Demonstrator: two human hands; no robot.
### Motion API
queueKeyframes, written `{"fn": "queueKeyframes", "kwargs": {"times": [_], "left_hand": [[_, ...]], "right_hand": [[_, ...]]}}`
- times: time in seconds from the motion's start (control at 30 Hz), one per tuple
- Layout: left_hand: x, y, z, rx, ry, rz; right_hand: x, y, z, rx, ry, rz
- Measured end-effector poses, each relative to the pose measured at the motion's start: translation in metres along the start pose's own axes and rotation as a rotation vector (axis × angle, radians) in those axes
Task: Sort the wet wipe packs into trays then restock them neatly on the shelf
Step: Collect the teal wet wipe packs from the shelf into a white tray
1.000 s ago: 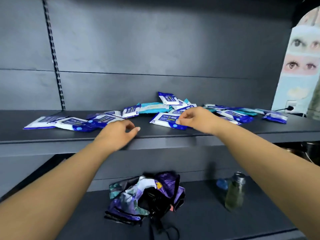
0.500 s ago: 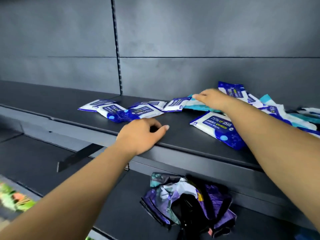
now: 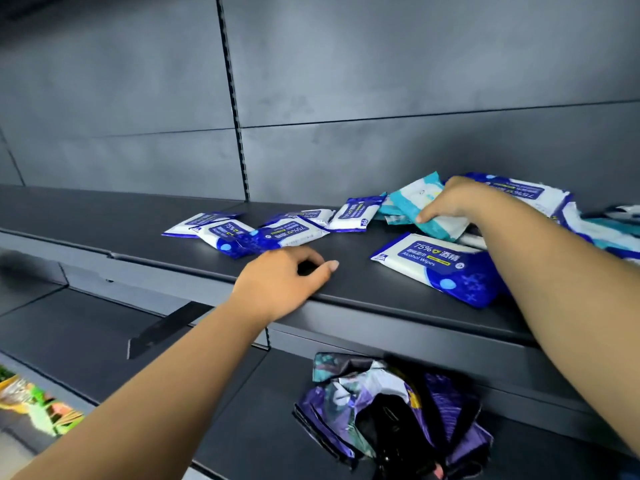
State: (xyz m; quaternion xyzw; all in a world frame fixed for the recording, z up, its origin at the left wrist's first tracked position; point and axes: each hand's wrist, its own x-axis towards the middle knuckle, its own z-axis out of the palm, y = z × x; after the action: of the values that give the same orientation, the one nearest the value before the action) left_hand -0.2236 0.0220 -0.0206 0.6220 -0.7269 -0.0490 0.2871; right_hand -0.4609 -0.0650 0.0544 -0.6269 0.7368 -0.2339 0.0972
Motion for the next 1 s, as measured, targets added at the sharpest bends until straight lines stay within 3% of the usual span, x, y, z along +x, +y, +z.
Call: {"fn": "queueKeyframes", "kwargs": {"times": [0.13,0.27,0.37,0.53,0.7,0.83,1.0], "left_hand": [[0.006,0.008,-0.012,-0.101,-0.082,-0.048],[0.035,0.042,-0.009,-0.010,-0.070,0.019],[0.061,0.078,0.012,0.043,-0.043,0.085],[0.122,0.114,0.047,0.014,-0.108,-0.113],[0.167,0.118,0.074,-0.061,-0.176,-0.293],[0.188,0.106,0.092,-0.116,-0.094,-0.431],[0.196,0.105,0.086,-0.439,0.178,-0.400]], "right_hand": [[-0.013,0.018,-0.026,0.598,0.090,0.009],[-0.024,0.056,-0.050,0.829,0.028,0.081],[-0.030,0.080,-0.051,1.011,-0.118,0.178],[-0.027,0.080,-0.049,1.033,-0.020,0.120],[-0.015,0.081,-0.044,0.836,0.150,0.053],[-0.007,0.084,-0.043,0.770,0.218,0.033],[-0.007,0.070,-0.042,0.808,0.259,-0.074]]}}
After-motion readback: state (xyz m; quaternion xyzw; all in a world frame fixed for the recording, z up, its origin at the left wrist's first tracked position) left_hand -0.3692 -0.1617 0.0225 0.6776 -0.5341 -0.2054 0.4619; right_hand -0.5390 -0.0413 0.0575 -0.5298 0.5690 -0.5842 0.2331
